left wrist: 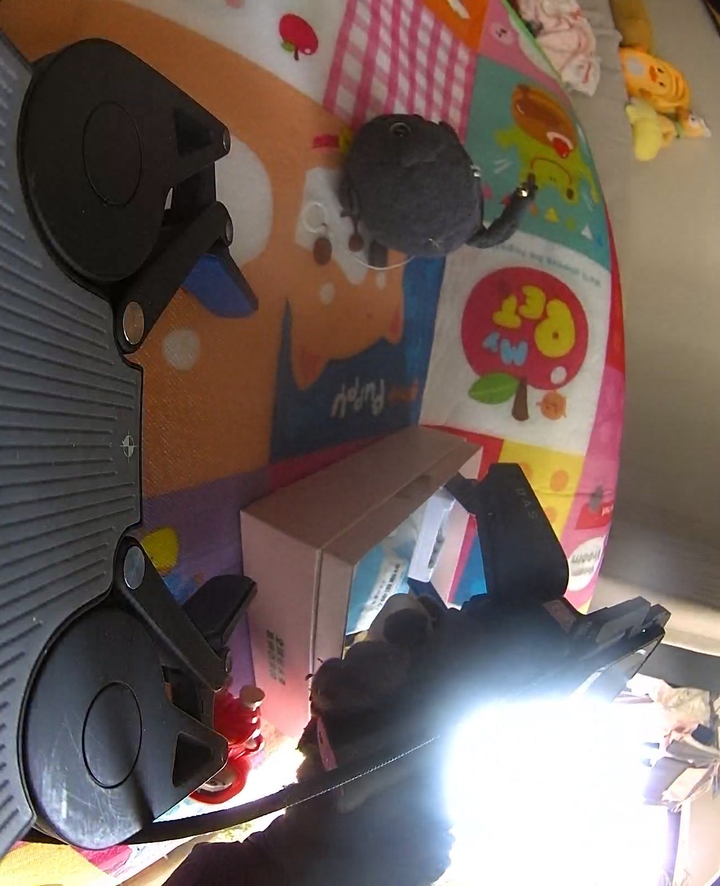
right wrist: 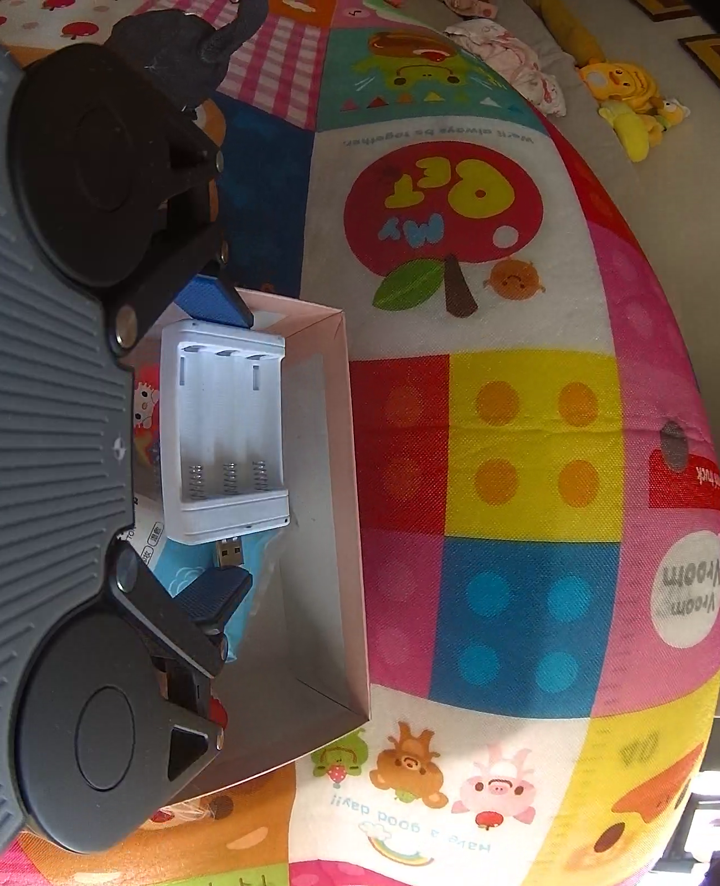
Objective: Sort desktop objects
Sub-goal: 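Drop the black cylinder into the pink box with left tool while right tool drops the charger in, then withdraw the right tool from the box toward the red hooded doll, then grasp the red hooded doll with the right tool and lift it, then carry the red doll with right tool while left tool reaches the black plush cat, then grasp the black plush cat with left tool while right tool holds the red doll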
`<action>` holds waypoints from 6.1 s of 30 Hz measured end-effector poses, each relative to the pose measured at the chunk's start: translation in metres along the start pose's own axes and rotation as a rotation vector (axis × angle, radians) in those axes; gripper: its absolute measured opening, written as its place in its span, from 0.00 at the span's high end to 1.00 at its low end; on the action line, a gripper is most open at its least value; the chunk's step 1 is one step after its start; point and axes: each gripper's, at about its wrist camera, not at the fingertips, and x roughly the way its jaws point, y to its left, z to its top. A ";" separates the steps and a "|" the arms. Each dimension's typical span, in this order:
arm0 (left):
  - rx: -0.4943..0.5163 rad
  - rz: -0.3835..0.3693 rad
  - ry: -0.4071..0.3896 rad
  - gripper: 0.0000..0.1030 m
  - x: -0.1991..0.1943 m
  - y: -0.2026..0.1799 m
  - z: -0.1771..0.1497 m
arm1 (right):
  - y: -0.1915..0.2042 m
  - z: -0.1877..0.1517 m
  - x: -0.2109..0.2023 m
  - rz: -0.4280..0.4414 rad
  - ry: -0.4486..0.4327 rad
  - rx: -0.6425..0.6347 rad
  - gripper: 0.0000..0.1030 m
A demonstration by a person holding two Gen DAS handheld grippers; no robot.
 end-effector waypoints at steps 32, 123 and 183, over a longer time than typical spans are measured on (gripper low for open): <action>-0.052 0.019 0.039 0.01 0.007 0.006 0.003 | -0.127 -0.117 -0.109 0.170 -0.145 0.134 0.11; -0.051 0.035 0.041 0.00 0.007 0.008 0.004 | -0.096 -0.246 -0.179 -0.135 -0.295 -0.216 0.00; 0.259 -0.031 0.124 0.03 -0.048 -0.046 -0.046 | -0.118 -0.252 -0.163 -0.089 -0.287 -0.008 0.00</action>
